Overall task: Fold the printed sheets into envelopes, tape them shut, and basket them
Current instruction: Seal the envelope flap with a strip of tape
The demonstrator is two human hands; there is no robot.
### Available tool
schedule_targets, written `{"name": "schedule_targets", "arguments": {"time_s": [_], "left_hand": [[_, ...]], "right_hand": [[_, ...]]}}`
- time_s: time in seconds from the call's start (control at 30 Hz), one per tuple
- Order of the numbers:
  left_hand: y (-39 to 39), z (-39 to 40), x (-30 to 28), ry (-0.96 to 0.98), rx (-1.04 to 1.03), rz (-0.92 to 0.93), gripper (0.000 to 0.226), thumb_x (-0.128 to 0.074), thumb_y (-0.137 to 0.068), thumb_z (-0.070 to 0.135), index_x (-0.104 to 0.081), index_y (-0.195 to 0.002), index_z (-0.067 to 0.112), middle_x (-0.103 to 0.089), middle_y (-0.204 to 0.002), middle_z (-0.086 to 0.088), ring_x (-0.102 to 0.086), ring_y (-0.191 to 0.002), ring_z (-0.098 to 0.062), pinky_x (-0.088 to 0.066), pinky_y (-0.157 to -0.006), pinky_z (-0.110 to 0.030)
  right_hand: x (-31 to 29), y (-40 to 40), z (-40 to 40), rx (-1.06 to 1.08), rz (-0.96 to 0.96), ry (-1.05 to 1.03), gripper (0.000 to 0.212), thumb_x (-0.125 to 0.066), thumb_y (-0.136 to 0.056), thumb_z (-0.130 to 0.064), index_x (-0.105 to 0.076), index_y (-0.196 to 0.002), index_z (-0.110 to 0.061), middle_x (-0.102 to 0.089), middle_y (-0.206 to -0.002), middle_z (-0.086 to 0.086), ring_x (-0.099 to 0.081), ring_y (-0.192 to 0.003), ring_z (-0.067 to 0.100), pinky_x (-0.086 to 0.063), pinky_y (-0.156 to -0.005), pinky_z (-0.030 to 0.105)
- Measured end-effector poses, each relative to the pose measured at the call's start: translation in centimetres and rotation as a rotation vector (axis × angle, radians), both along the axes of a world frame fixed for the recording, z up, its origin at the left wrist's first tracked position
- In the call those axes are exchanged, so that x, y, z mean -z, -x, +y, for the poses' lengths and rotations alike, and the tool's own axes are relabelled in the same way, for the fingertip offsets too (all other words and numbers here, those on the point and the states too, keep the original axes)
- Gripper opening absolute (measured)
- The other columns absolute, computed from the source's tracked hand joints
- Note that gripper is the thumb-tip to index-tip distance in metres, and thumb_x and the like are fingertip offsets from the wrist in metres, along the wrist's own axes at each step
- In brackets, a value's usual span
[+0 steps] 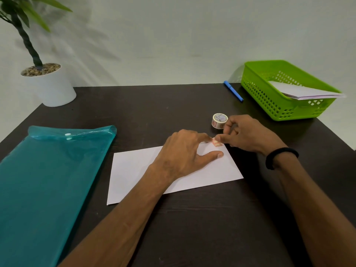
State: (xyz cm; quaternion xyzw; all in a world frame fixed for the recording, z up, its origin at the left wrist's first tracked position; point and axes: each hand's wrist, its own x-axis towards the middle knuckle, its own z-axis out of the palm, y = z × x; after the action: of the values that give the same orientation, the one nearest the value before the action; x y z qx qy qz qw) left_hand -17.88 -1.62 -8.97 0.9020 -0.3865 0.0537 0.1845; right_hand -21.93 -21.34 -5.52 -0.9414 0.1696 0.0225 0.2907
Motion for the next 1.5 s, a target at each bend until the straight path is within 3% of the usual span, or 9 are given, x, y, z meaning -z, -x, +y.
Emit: {"name": "schedule_targets", "arguments": {"time_s": [0.1,0.3,0.47,0.7,0.8,0.9,1.13,1.37,1.5], "left_hand": [[0.0,0.1,0.2,0.019,-0.002,-0.009,0.066,-0.047,-0.089,0.079,-0.064,-0.137,0.036,-0.072,-0.123,0.01,-0.066,-0.107,-0.012,-0.051,-0.094,-0.033],[0.0,0.0,0.1,0.024,-0.003,-0.011,0.066,-0.049,-0.089,0.079,-0.065,-0.136,0.034,-0.073,-0.12,0.01,-0.066,-0.104,-0.01,-0.051,-0.093,-0.031],[-0.1,0.0,0.4,0.038,-0.009,-0.006,0.066,-0.05,-0.089,0.079,-0.066,-0.134,0.034,-0.074,-0.118,0.01,-0.066,-0.102,-0.01,-0.051,-0.091,-0.03],[-0.1,0.0,0.3,0.052,-0.026,0.037,0.066,-0.052,-0.088,0.079,-0.06,-0.137,0.036,-0.072,-0.124,0.009,-0.067,-0.104,-0.014,-0.055,-0.098,-0.035],[0.1,0.1,0.0,0.028,-0.011,-0.014,0.063,-0.046,-0.089,0.08,-0.056,-0.139,0.043,-0.073,-0.119,0.01,-0.066,-0.104,-0.013,-0.052,-0.09,-0.033],[0.2,0.1,-0.1,-0.004,-0.009,-0.057,0.063,-0.041,-0.089,0.082,-0.059,-0.137,0.045,-0.072,-0.114,0.013,-0.064,-0.1,-0.009,-0.047,-0.081,-0.029],[0.1,0.0,-0.1,-0.003,-0.012,-0.042,0.063,-0.045,-0.09,0.08,-0.061,-0.137,0.042,-0.073,-0.117,0.011,-0.064,-0.101,-0.011,-0.048,-0.084,-0.029],[0.1,0.1,-0.1,-0.003,-0.012,-0.031,0.061,-0.048,-0.088,0.08,-0.065,-0.132,0.041,-0.074,-0.108,0.012,-0.05,-0.086,-0.002,-0.041,-0.078,-0.025],[0.0,0.3,0.0,0.034,-0.028,0.003,0.066,-0.053,-0.085,0.081,-0.067,-0.13,0.035,-0.074,-0.113,0.011,-0.064,-0.097,-0.009,-0.05,-0.087,-0.029]], "right_hand": [[0.2,0.1,0.2,0.037,-0.052,0.02,0.023,-0.076,-0.092,-0.039,-0.065,-0.082,-0.021,-0.071,-0.075,-0.005,-0.064,-0.083,0.015,-0.048,-0.074,0.032],[0.5,-0.2,1.0,0.072,-0.047,0.102,0.034,-0.08,-0.085,-0.049,-0.064,-0.078,-0.021,-0.068,-0.078,-0.005,-0.063,-0.08,0.014,-0.058,-0.08,0.04],[0.4,-0.3,0.8,0.055,-0.038,0.048,0.027,-0.081,-0.088,-0.04,-0.065,-0.08,-0.02,-0.066,-0.076,-0.008,-0.061,-0.083,0.014,-0.057,-0.081,0.039],[-0.1,-0.2,0.0,0.013,-0.004,-0.08,0.023,-0.083,-0.088,-0.031,-0.064,-0.087,-0.018,-0.072,-0.066,0.0,-0.061,-0.056,0.008,-0.045,-0.059,0.026],[-0.2,-0.1,-0.3,-0.003,0.003,-0.093,0.026,-0.085,-0.085,-0.031,-0.065,-0.091,-0.015,-0.072,-0.063,0.001,-0.059,-0.048,0.005,-0.045,-0.055,0.024],[-0.4,0.0,-0.5,-0.015,0.023,-0.146,0.034,-0.089,-0.079,-0.032,-0.065,-0.094,-0.013,-0.073,-0.062,0.002,-0.06,-0.049,0.007,-0.048,-0.052,0.024],[-0.9,0.6,-0.8,-0.081,0.066,-0.23,0.045,-0.096,-0.067,-0.031,-0.068,-0.094,-0.009,-0.07,-0.065,0.003,-0.057,-0.052,0.008,-0.046,-0.057,0.024],[0.1,0.1,-0.2,-0.039,0.033,-0.121,0.056,-0.095,-0.05,-0.058,-0.069,-0.078,-0.017,-0.063,-0.054,-0.01,-0.054,-0.056,0.007,-0.044,-0.061,0.028],[-0.1,0.1,-0.7,-0.051,0.045,-0.218,0.037,-0.096,-0.066,-0.036,-0.069,-0.081,-0.016,-0.064,-0.058,-0.006,-0.052,-0.051,0.005,-0.042,-0.055,0.021]]}}
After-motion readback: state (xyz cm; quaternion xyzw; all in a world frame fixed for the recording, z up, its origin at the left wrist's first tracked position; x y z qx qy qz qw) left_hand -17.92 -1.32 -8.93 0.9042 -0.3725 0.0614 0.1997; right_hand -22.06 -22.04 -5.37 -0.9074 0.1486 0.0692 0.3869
